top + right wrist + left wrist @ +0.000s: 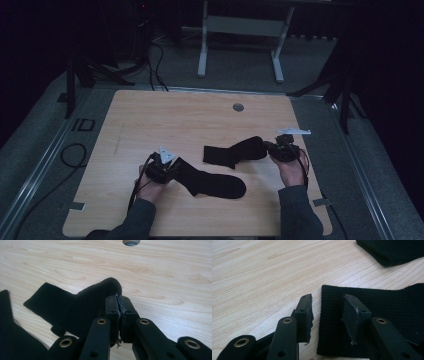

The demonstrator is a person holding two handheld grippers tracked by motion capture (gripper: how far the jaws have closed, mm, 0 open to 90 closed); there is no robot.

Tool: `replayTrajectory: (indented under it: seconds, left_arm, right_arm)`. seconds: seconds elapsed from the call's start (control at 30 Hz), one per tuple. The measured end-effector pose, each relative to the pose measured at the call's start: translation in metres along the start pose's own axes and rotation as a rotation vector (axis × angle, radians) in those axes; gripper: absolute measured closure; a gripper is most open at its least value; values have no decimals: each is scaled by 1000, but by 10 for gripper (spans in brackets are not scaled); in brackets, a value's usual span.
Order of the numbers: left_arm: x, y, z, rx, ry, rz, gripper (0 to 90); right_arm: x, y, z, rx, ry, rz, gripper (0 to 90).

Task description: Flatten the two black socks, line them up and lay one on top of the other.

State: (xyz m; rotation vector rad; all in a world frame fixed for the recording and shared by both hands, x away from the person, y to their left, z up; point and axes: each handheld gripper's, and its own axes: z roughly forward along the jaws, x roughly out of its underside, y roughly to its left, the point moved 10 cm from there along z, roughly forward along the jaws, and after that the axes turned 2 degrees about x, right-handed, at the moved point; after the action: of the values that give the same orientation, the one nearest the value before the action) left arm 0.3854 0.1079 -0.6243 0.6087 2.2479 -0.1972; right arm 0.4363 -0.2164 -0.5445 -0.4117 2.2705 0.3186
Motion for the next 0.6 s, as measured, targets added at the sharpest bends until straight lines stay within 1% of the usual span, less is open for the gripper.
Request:
replayTrajectory:
  seconds: [0.13,0.3,0.47,0.53,0.6]
  left_arm:
    - [0,0,0,0,-2,-3,600]
    - [0,0,0,1,2,2,599]
    - [1,0,0,0,6,5,600]
    - [1,0,1,0,7,5,600]
    - [1,-1,1,1,7,3,600]
  right_arm:
    - [3,-9,1,31,17,-5,870]
    - [9,-19,3,76,51,-14,868]
    - [18,-27,5,95,75,-9,857]
    - [19,-31,5,115,80,-13,792]
    - [19,-33,4,125,71,-14,753]
